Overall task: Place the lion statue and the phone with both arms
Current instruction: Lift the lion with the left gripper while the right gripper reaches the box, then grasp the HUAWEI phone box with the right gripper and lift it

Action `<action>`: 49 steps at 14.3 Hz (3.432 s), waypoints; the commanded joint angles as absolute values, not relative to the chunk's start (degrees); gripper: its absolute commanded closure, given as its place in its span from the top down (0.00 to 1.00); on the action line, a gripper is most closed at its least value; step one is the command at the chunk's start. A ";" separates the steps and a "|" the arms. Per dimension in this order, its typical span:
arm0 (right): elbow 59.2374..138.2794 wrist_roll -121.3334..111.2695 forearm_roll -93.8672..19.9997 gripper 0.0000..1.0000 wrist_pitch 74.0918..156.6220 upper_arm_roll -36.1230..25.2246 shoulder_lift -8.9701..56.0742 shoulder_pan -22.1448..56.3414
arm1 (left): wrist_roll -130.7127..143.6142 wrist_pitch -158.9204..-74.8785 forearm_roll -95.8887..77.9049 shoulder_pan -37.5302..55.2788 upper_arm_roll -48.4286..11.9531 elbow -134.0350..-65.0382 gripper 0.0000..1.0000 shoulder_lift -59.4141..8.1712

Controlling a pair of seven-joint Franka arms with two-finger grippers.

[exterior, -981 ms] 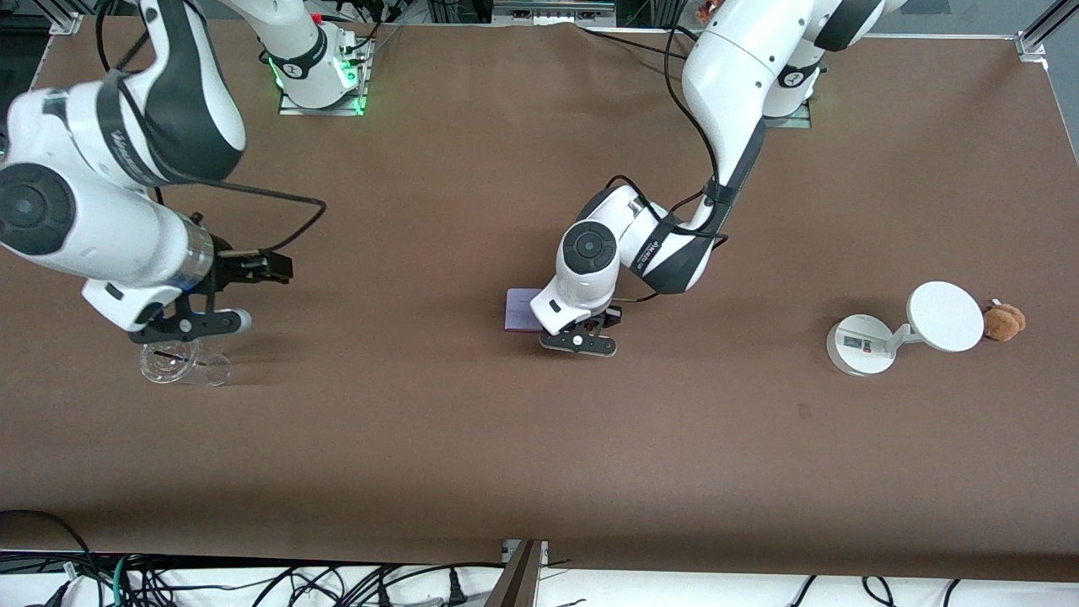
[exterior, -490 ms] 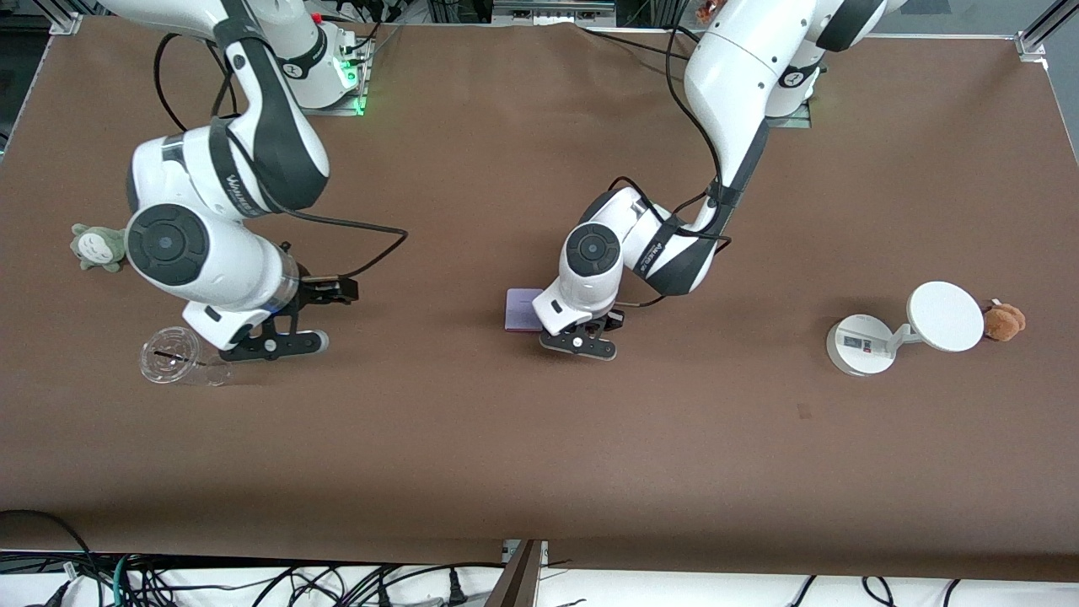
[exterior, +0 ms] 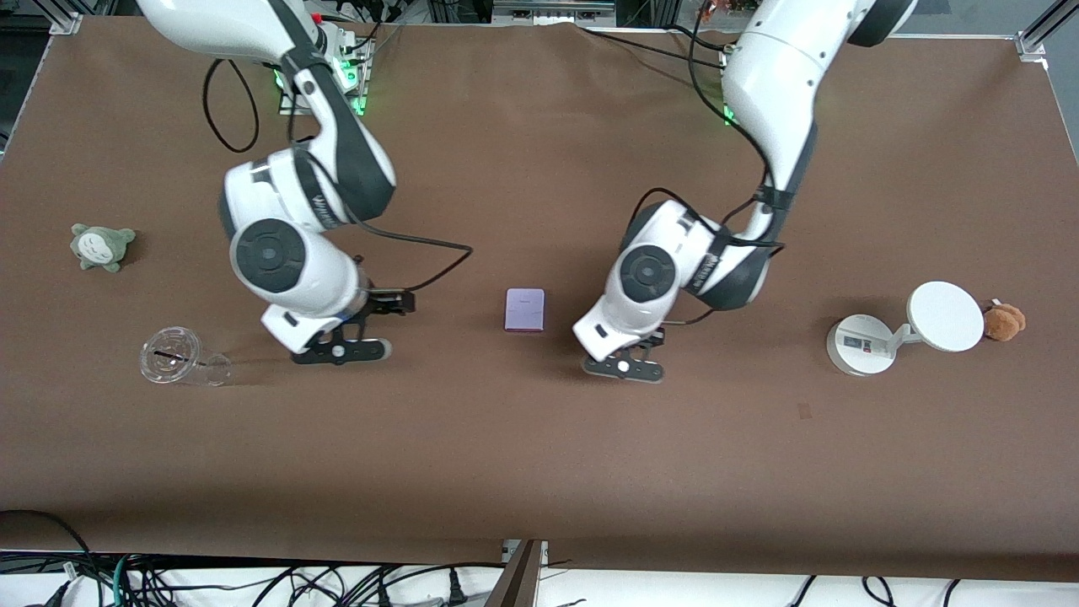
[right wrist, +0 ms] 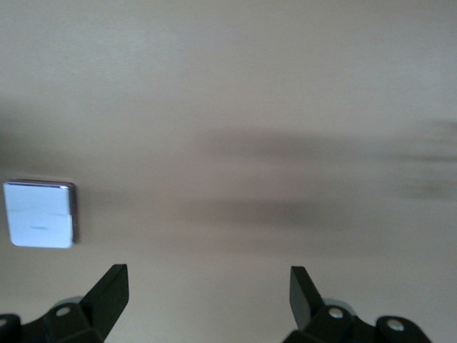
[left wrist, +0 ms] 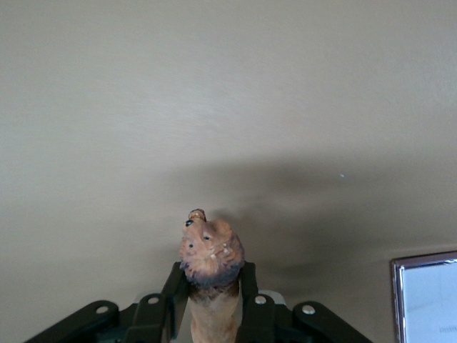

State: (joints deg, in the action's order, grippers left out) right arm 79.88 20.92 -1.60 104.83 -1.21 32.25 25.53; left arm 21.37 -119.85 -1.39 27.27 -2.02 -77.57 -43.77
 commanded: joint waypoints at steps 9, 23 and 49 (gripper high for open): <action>80.07 41.02 -6.50 1.00 120.30 -1.49 40.50 37.69 | 6.33 -113.29 -5.98 15.21 -1.85 -85.68 0.00 -34.99; 79.98 47.02 -3.60 1.00 131.92 -1.93 48.69 42.80 | 6.24 -127.44 5.80 5.28 -1.85 -104.15 0.00 -27.77; 79.89 47.20 -2.20 1.00 137.02 -1.93 52.12 42.98 | -1.40 -139.57 7.03 -6.21 -11.48 -108.81 0.00 -29.79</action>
